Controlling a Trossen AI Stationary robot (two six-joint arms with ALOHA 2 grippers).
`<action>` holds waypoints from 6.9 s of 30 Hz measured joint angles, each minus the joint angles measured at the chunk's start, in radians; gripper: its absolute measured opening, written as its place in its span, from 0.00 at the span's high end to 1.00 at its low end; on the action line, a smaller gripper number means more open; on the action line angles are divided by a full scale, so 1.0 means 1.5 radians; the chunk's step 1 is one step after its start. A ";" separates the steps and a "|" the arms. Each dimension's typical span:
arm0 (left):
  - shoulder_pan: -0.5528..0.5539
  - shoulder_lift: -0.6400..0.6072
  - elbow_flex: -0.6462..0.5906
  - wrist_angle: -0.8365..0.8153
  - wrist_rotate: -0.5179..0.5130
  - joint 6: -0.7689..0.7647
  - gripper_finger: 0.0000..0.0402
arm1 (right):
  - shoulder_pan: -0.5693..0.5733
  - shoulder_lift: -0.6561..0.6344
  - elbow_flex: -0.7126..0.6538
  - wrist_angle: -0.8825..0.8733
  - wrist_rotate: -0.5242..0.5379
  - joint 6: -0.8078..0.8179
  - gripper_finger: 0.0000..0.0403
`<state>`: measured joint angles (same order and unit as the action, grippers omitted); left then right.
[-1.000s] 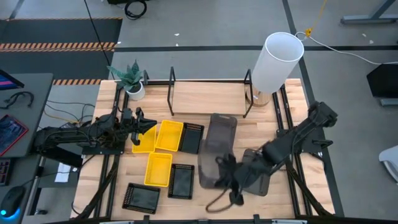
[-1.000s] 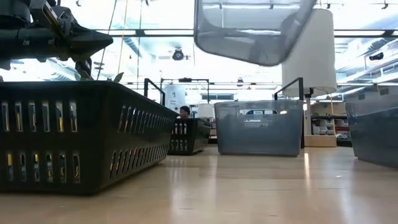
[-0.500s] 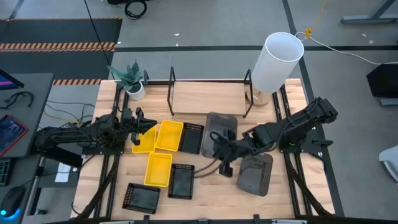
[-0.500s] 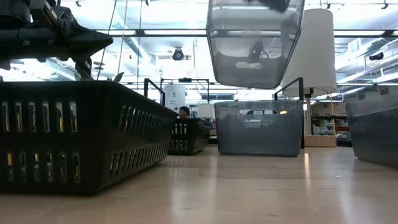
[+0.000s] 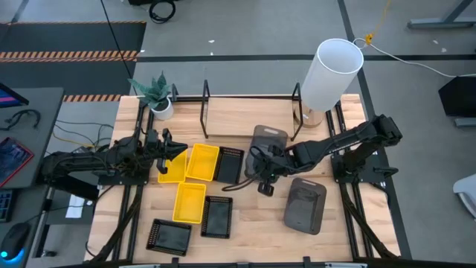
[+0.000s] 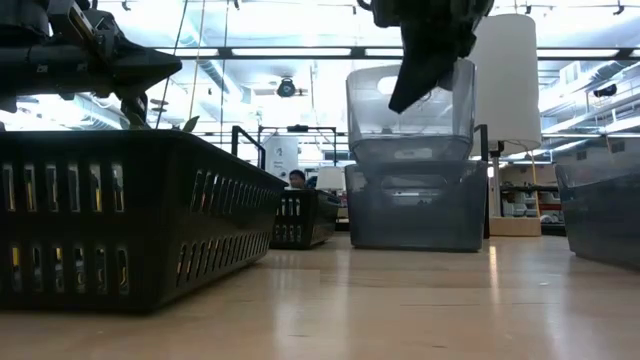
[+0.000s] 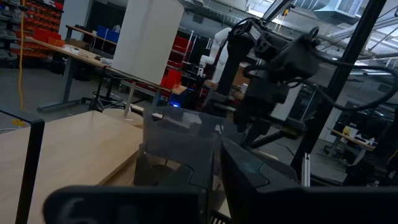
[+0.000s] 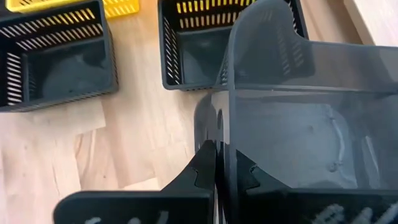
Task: Stack baskets on shelf by color
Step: Stack the bottom transparent black bin on the top transparent black bin, then stack the right transparent black bin on the transparent black bin
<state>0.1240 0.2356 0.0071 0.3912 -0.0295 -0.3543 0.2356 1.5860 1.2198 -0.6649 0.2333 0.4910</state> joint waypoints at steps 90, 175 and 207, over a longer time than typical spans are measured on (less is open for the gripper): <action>0.000 0.000 0.000 0.000 0.000 0.000 0.91 | 0.420 0.000 -0.076 0.004 0.074 0.480 0.60; 0.000 0.000 0.000 0.000 0.000 0.000 0.91 | 0.032 0.126 0.180 -0.309 0.031 0.013 0.99; 0.000 0.000 0.000 0.000 0.000 0.000 0.92 | 0.010 0.182 0.180 -0.295 -0.072 -0.015 0.79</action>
<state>0.1238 0.2356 0.0071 0.3912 -0.0296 -0.3542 0.2502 1.8591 1.4895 -1.1069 0.1258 0.4684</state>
